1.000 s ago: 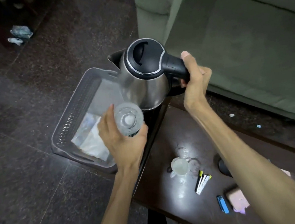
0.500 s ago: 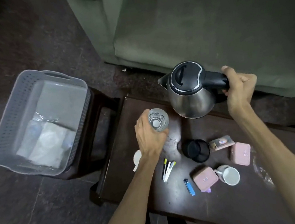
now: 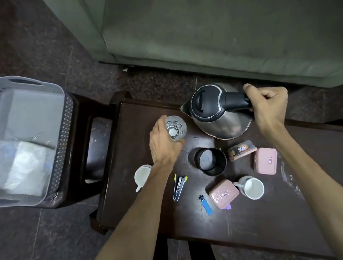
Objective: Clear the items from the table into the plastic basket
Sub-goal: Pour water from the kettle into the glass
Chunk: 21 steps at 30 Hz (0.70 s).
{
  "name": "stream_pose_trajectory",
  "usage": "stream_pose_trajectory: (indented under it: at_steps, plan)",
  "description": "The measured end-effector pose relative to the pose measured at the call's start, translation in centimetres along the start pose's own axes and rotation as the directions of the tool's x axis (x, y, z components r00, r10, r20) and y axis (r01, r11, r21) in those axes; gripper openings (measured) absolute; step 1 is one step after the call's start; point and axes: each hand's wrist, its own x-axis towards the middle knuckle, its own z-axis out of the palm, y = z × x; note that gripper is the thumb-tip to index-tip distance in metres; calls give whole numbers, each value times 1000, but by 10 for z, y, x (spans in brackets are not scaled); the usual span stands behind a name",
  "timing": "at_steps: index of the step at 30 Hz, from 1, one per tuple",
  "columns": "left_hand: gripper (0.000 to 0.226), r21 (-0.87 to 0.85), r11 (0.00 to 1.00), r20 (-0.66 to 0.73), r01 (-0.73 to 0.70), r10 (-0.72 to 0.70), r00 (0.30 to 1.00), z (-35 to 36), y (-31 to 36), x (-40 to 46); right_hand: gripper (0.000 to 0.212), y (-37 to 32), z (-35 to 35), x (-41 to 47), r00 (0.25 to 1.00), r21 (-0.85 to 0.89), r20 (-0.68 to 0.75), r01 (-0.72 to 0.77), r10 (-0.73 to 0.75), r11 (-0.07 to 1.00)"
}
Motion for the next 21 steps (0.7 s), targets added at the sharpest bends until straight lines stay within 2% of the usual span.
stream_pose_trajectory:
  at_steps: [6, 12, 21]
  plan:
    - [72, -6, 1000, -34, -4, 4, 999, 4, 1, -3, 59, -9, 0, 0, 983, -240, 90, 177, -159, 955]
    - [90, -34, 999, 21, 8, -8, 1000, 2, -6, -7, 60, -24, 11, -4, 947, -416, 157, 322, -281, 851]
    - [86, -93, 996, -21, 20, -22, 1000, -3, -15, -12, 63, -44, 27, -11, 918, -586, 215, 393, -332, 708]
